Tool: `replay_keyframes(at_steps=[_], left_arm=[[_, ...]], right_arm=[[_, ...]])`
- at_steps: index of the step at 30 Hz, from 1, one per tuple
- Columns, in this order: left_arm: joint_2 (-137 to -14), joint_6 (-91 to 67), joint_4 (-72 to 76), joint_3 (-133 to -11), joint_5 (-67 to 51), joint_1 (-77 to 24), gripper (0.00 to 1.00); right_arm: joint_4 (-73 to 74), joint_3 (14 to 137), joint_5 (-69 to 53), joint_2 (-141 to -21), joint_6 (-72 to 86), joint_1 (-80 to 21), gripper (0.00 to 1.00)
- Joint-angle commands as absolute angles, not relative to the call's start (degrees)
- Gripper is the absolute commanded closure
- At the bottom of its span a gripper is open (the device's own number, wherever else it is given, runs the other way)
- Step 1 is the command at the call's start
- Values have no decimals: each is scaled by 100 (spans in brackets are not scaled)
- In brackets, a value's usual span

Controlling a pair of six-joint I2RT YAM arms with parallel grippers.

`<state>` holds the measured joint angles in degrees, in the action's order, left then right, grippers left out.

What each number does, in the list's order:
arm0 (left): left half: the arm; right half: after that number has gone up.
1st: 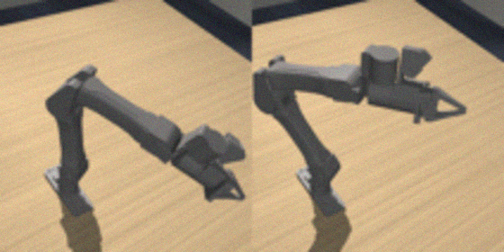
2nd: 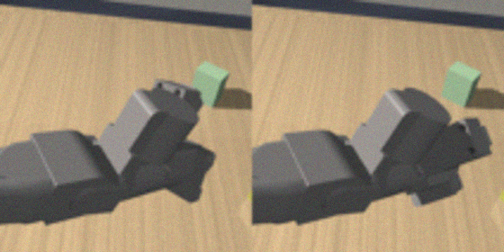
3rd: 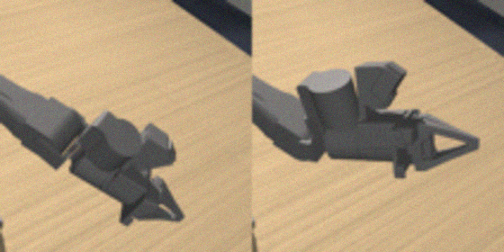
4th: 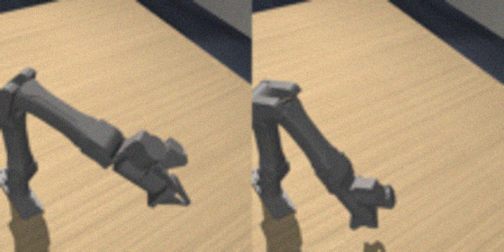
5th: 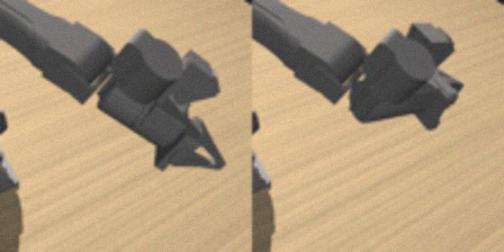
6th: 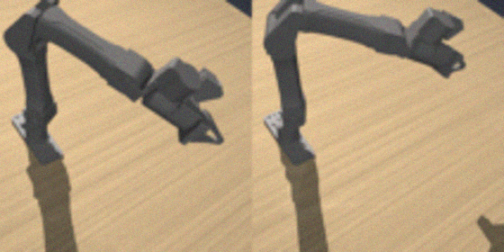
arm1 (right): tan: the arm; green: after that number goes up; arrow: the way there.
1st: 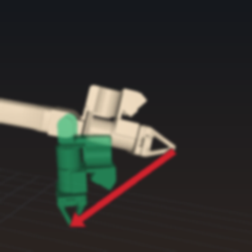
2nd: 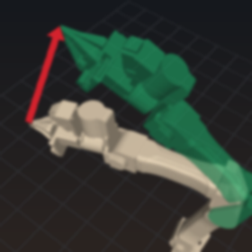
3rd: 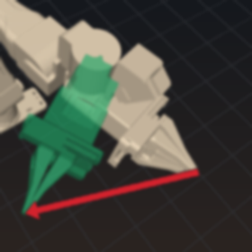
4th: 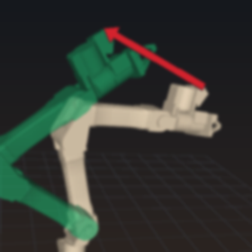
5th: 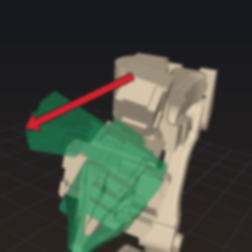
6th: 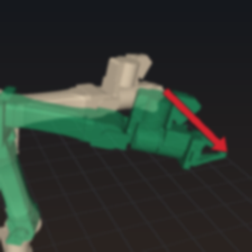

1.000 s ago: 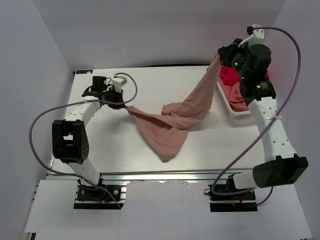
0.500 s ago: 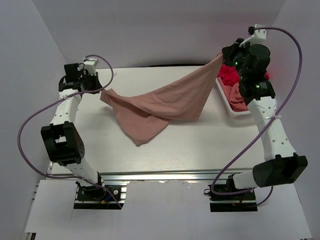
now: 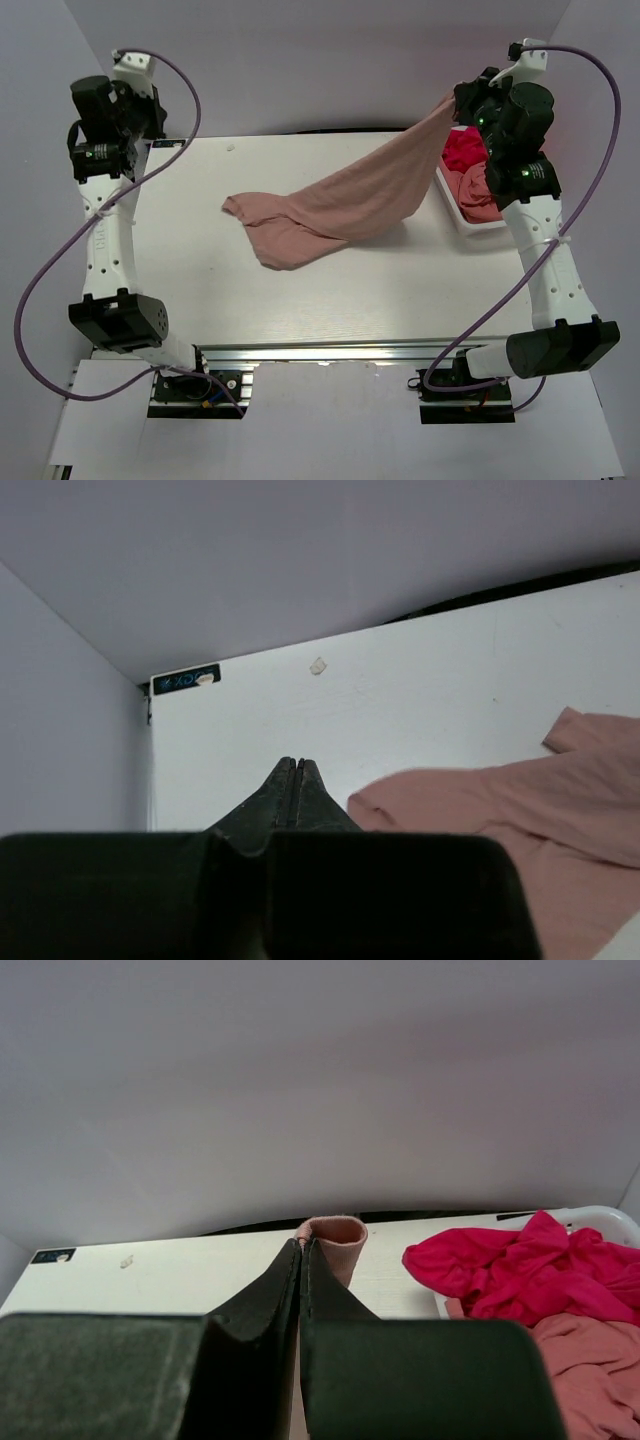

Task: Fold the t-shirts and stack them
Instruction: Flatten out the tshirt

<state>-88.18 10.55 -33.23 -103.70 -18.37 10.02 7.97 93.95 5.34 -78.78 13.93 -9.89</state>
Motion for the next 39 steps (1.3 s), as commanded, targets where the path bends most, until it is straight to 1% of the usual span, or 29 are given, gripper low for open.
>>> replay_keyframes(at_steps=[1, 4, 5, 6, 7, 8, 10, 11, 12, 14, 15, 17, 18, 20, 21, 23, 27, 29, 30, 33, 36, 39], left_arm=[[-9118, 1055, -3549, -11629, -1459, 1028, 100], [-10235, 1011, -4953, -13459, -1617, 1028, 100], [-10770, 1028, -5592, -14204, -1852, 1037, 100], [-10836, 1124, -5746, -14168, -1985, 1028, 100], [-10767, 1160, -5757, -13846, -2143, 1037, 100], [-10297, 1178, -5330, -12529, -2458, 1037, 100], [-9584, 915, -4347, -10802, -2715, 1002, 100], [-9267, 853, -3524, -10036, -2785, 941, 100], [-8855, 905, -3316, -8932, -2734, 714, 100], [-8737, 1080, -3348, -8282, -2733, 476, 80], [-8710, 1212, -3375, -7818, -2890, 292, 65], [-8614, 1222, -3210, -7367, -3067, 185, 50], [-8422, 1213, -3095, -7017, -3085, 98, 46], [-8236, 1152, -2744, -6777, -3033, 88, 40], [-8174, 1090, -2699, -6698, -3015, -104, 39], [-8235, 1090, -2768, -6715, -3094, -140, 36], [-8516, 1055, -2454, -6540, -3112, -220, 34], [-8797, 1002, -2084, -6407, -3085, -255, 29], [-8937, 993, -2013, -6407, -3076, -316, 22], [-9543, 975, -1758, -6495, -3015, -526, 17], [-10036, 1098, -1722, -6609, -2927, -842, 17], [-10160, 1317, -1959, -6583, -2892, -1316, 16]], right_arm=[[518, 9711, 756, -7847, 1178, -1002, 100], [870, 10211, 572, -8208, 1239, -993, 100], [879, 10222, 519, -8226, 1257, -993, 100], [809, 10178, 510, -8227, 1274, -1002, 100], [756, 10012, 510, -8192, 1274, -1002, 100], [721, 9924, 527, -8165, 1283, -1002, 100], [616, 9678, 501, -8095, 1301, -993, 100], [572, 9607, 484, -8069, 1309, -1002, 100], [528, 9537, 483, -8051, 1344, -1002, 100], [501, 9483, 440, -8068, 1371, -993, 100], [501, 9483, 413, -8094, 1388, -993, 100], [510, 9483, 422, -8112, 1389, -1002, 100], [501, 9492, 422, -8130, 1389, -993, 100], [501, 9466, 439, -8165, 1389, -993, 100], [492, 9448, 439, -8182, 1397, -993, 100], [440, 9352, 396, -8191, 1432, -993, 100], [299, 9107, 282, -8183, 1564, -1002, 100], [229, 9009, 176, -8183, 1617, -1011, 100], [194, 8930, 167, -8191, 1661, -1011, 100], [123, 8842, 176, -8209, 1670, -1028, 100], [70, 8789, 202, -8252, 1652, -1028, 100], [62, 8859, 281, -8410, 1591, -1028, 100]])
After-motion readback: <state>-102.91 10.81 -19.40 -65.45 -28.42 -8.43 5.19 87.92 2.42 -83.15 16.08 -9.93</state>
